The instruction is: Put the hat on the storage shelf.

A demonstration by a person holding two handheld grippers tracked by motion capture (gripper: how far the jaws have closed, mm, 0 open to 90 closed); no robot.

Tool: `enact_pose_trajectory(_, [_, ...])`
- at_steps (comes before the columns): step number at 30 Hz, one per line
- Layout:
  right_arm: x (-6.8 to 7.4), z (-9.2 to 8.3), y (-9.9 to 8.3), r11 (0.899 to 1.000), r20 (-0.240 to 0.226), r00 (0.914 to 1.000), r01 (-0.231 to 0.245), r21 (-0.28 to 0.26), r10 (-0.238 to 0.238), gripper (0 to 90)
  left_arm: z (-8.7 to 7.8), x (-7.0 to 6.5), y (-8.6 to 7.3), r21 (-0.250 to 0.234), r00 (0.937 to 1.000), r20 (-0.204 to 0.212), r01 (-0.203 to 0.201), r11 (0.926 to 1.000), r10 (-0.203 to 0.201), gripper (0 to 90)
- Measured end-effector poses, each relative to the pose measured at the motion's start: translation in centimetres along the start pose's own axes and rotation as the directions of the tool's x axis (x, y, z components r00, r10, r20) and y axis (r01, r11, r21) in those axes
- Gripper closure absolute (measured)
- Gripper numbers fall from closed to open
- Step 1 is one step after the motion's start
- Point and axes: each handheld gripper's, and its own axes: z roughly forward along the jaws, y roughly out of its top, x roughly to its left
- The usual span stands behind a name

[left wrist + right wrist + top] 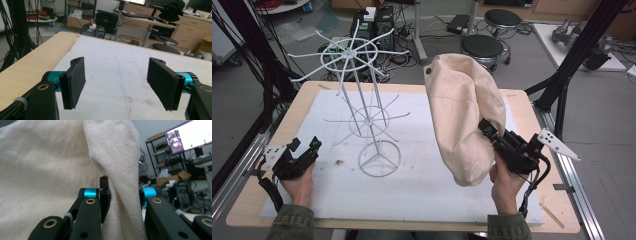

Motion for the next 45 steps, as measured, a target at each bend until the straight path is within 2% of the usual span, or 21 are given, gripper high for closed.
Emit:
enact_pose_trajectory(5, [0.7,0.3,1.9,0.998,-0.050,0.9988,-0.002,-0.056,-0.001,75.5,-0.1,0.0,0.0,0.001,1.0000,-0.001,-0.001,1.0000,0.001,31.1])
enact_pose_trajectory(13, [2.3,2.3,4.6,0.997,-0.091,0.9945,0.047,-0.061,-0.053,75.3,-0.1,0.0,0.0,-0.001,1.0000,-0.001,0.002,1.0000,-0.002,31.1])
enact_pose_trajectory(18, [4.1,4.4,5.5,0.996,-0.148,0.9868,0.057,-0.068,-0.066,75.1,-0.1,0.0,0.0,-0.002,1.0000,0.002,0.003,1.0000,-0.003,31.1])
enact_pose_trajectory(21, [4.8,5.3,5.6,0.996,-0.164,0.9833,0.069,-0.055,-0.077,75.0,-0.1,0.0,0.0,-0.003,1.0000,0.002,0.004,1.0000,-0.004,31.1])
enact_pose_trajectory(22, [5.5,6.2,5.7,0.996,-0.176,0.9808,0.077,-0.049,-0.084,75.0,-0.1,0.0,0.0,-0.006,1.0000,0.003,0.007,1.0000,-0.007,31.1])
enact_pose_trajectory(29, [6.7,8.9,5.7,0.996,-0.216,0.9725,0.082,-0.037,-0.088,74.9,-0.1,0.1,0.0,-0.006,1.0000,0.002,0.007,1.0000,-0.007,31.0])
enact_pose_trajectory(39, [7.5,10.5,4.9,0.996,-0.239,0.9668,0.089,-0.010,-0.089,74.4,-0.1,0.1,0.0,-0.003,1.0000,0.002,0.007,1.0000,-0.007,31.1])
enact_pose_trajectory(41, [7.6,11.0,4.2,0.996,-0.256,0.9631,0.088,0.014,-0.082,74.3,-0.1,0.1,0.0,-0.003,1.0000,0.002,0.007,1.0000,-0.007,31.1])
enact_pose_trajectory(45, [7.6,11.4,2.6,0.992,-0.249,0.9635,0.116,0.057,-0.098,73.9,-0.1,0.1,0.0,-0.003,1.0000,0.002,0.006,1.0000,-0.006,31.0])
